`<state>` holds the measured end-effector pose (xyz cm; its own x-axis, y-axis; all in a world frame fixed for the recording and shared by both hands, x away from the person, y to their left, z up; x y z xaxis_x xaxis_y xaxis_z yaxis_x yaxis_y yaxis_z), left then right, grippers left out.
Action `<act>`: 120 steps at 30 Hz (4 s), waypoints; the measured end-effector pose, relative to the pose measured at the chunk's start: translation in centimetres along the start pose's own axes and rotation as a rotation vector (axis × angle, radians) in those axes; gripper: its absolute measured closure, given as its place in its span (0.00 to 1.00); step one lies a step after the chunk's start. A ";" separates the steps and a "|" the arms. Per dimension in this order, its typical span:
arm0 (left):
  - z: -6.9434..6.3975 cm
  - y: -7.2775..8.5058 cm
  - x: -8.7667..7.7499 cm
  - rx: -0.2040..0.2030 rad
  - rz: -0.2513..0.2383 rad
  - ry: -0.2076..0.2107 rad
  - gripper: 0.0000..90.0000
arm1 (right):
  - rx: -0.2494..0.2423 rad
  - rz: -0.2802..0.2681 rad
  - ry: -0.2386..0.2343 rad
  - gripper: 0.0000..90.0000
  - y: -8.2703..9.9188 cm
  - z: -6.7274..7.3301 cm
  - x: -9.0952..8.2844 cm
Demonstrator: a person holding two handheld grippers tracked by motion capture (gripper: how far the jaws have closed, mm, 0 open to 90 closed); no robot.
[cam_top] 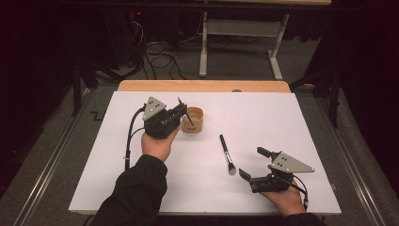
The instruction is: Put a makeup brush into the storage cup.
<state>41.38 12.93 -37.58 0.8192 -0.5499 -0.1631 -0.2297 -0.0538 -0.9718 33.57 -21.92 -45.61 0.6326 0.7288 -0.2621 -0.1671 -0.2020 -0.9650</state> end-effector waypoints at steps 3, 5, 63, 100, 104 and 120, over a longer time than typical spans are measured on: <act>0.2 -0.2 0.4 -0.007 -0.004 -0.004 0.93 | -0.003 -0.001 -0.001 0.01 0.0 0.0 0.0; 0.3 -0.4 0.6 -0.005 -0.004 -0.006 0.93 | -0.003 -0.003 -0.003 0.01 0.0 -0.1 0.0; 3.2 0.8 6.4 -0.006 0.081 -0.105 0.92 | 0.012 0.010 -0.016 0.02 0.2 -0.1 0.1; 4.0 2.2 5.6 0.009 0.131 -0.142 0.27 | 0.003 0.024 -0.028 0.03 0.3 -0.1 0.2; 4.2 2.4 5.1 -0.002 0.119 -0.144 0.22 | 0.004 0.024 -0.026 0.03 0.3 0.0 0.3; 4.1 3.8 3.1 -0.010 0.158 -0.109 0.11 | 0.003 0.029 -0.022 0.03 0.4 0.1 0.4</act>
<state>45.22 14.40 -42.48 0.8246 -0.4583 -0.3317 -0.3649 0.0172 -0.9309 33.69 -21.66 -46.12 0.6108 0.7367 -0.2900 -0.1878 -0.2210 -0.9570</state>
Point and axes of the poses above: each handheld gripper's, and its own axes: x roughly forward along the jaws, y roughly out of its underside, z roughly to its left, the point moved 1 cm from there along x, roughly forward along the jaws, and after that the axes turned 3 degrees about -z, right-handed, at the moved point
